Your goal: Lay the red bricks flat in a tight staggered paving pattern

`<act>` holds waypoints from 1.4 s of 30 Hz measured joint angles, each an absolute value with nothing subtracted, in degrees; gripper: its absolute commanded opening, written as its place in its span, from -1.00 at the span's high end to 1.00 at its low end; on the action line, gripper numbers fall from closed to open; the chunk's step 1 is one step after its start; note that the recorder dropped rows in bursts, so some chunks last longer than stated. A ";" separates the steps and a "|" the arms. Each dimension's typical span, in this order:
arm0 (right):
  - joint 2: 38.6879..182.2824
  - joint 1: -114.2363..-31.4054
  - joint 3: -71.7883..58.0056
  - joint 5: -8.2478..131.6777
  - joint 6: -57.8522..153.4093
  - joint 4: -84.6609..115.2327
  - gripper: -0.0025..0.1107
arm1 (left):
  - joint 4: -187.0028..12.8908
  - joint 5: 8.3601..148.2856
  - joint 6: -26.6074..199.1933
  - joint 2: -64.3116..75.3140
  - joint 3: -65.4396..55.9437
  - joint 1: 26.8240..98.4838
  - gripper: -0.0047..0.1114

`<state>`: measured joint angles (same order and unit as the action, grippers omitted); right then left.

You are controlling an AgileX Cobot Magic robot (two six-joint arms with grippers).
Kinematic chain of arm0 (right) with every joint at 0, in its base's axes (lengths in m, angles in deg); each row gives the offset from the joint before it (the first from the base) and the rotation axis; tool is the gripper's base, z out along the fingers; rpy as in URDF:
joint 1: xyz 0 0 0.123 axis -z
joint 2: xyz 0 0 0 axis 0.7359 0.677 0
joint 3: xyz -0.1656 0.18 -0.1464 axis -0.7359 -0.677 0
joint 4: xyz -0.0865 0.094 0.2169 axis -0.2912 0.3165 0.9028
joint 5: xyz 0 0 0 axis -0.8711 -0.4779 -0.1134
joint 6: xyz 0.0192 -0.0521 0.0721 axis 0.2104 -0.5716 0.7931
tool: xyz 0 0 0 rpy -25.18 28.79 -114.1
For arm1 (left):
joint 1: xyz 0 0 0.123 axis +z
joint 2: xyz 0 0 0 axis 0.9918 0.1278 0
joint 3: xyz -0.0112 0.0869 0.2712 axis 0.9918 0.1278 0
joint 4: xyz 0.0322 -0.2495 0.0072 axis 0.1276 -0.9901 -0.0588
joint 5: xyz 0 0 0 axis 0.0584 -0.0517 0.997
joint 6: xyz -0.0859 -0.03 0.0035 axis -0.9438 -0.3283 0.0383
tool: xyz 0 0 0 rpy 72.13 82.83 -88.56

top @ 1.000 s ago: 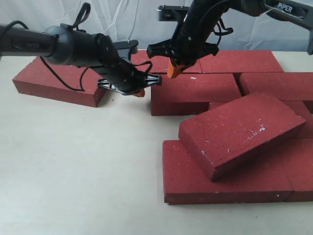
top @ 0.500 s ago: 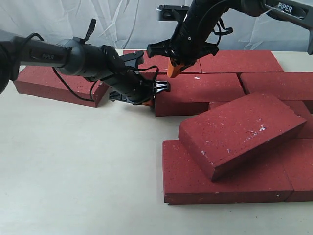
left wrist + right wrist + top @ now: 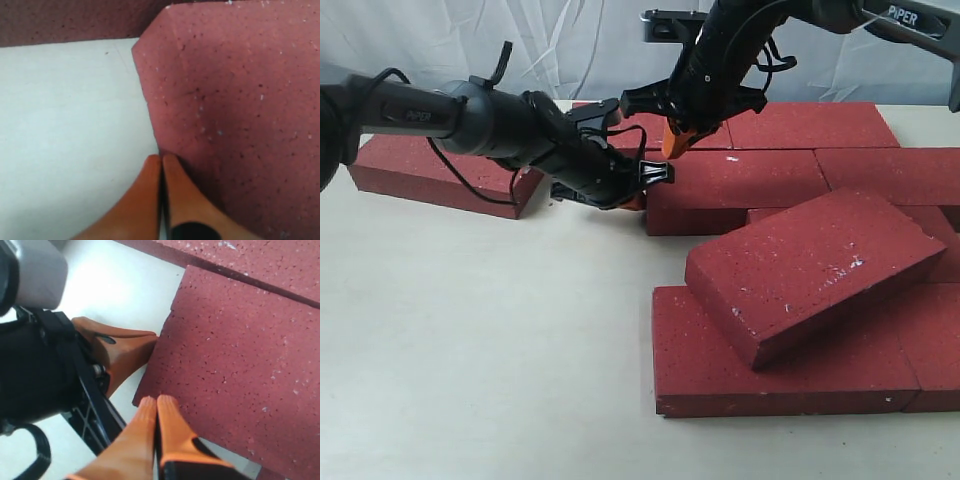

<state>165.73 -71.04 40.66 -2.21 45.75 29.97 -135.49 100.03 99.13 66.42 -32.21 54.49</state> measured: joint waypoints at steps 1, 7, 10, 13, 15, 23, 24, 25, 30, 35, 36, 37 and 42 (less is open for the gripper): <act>165.73 -71.04 40.66 -2.21 45.75 29.97 0.97 | -135.90 99.90 99.70 66.42 -32.21 54.49 0.92; 165.73 -71.04 40.66 -2.19 45.75 29.97 0.97 | -133.47 104.41 100.33 66.42 -32.10 55.76 0.92; 165.15 -71.04 40.66 -2.50 45.75 29.97 0.97 | -132.74 108.36 97.31 65.83 -32.10 58.41 0.92; 163.27 -71.04 40.66 -4.26 45.75 29.97 0.97 | -129.62 111.68 94.86 63.13 -32.10 60.31 0.92; 162.36 -71.04 40.66 -6.09 45.75 29.86 0.97 | -124.87 113.82 91.22 61.54 -32.10 60.31 0.92; 161.00 -71.04 40.66 -7.87 45.75 29.90 0.97 | -114.54 118.38 83.73 57.74 -31.84 60.31 0.92; 160.72 -71.04 40.66 -7.98 45.75 29.90 0.97 | -114.54 118.54 83.49 57.08 -31.39 60.31 0.92; 160.47 -71.04 40.66 -7.98 45.75 30.13 0.97 | -114.40 118.54 83.35 56.55 -31.01 60.31 0.92; 158.02 -71.04 38.23 -7.98 45.85 31.34 0.97 | -114.03 118.54 83.15 53.00 -27.20 60.31 0.92; 154.85 -72.18 33.18 -7.98 44.08 31.34 0.97 | -113.66 117.47 83.15 48.62 -20.94 60.31 0.92; 154.17 -72.33 31.87 -7.98 43.41 31.34 0.97 | -113.53 116.92 83.15 47.62 -19.26 60.31 0.92; 153.47 -72.46 30.43 -7.98 42.83 31.34 0.97 | -112.86 116.49 83.15 46.62 -17.51 60.31 0.92; 150.13 -72.80 23.46 -8.02 40.28 31.35 0.97 | -109.84 114.88 83.02 41.65 -10.10 59.95 0.92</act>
<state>150.13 -72.80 23.46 -8.02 40.28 31.35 -109.84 114.88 83.02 41.65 -10.10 59.95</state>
